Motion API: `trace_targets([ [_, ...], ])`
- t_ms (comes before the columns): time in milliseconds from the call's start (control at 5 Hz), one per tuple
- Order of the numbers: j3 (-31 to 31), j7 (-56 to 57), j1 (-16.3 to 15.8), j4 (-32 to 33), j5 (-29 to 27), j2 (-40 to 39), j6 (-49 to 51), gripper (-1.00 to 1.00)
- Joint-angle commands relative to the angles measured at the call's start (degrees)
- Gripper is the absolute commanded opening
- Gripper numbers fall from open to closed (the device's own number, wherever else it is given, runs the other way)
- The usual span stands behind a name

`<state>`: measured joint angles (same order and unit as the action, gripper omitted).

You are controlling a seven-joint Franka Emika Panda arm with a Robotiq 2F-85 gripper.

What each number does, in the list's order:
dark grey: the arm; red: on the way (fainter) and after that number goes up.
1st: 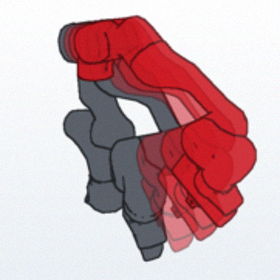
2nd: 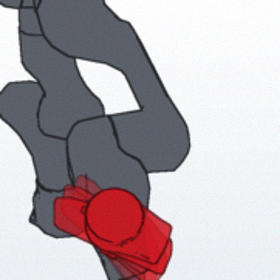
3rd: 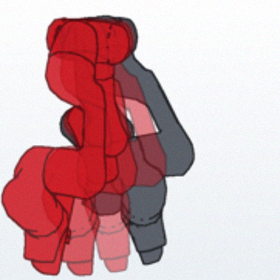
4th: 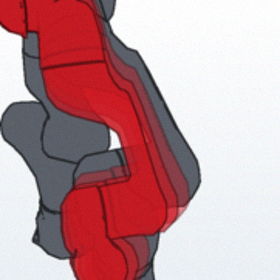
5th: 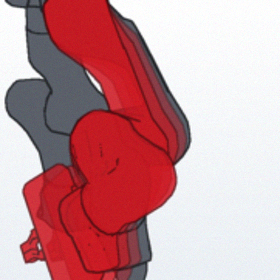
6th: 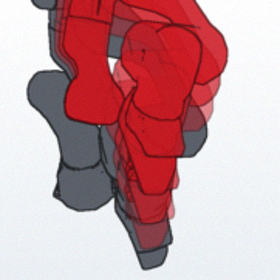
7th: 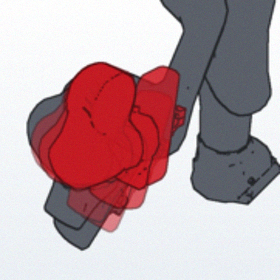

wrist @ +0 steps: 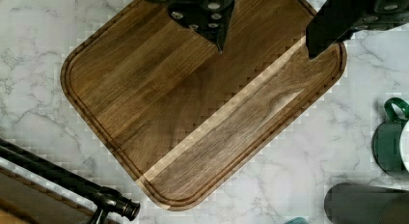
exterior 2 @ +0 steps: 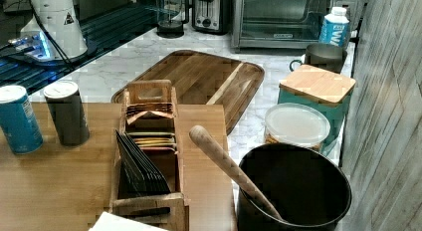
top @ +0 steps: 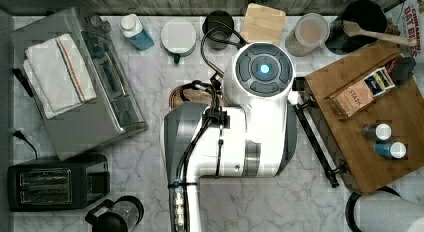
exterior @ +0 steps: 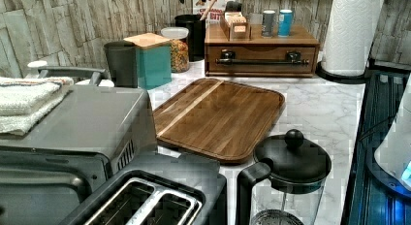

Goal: Open the drawer.

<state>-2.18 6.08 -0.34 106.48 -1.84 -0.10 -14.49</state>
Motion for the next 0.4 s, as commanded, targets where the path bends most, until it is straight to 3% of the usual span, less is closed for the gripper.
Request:
trace_targets([
  [200,0.0,0.0,0.0,0.5,-0.5,0.1,-0.1,1.0],
  [400,0.3,6.6,-0.5,6.4,0.8,3.6,-3.9,1.0],
])
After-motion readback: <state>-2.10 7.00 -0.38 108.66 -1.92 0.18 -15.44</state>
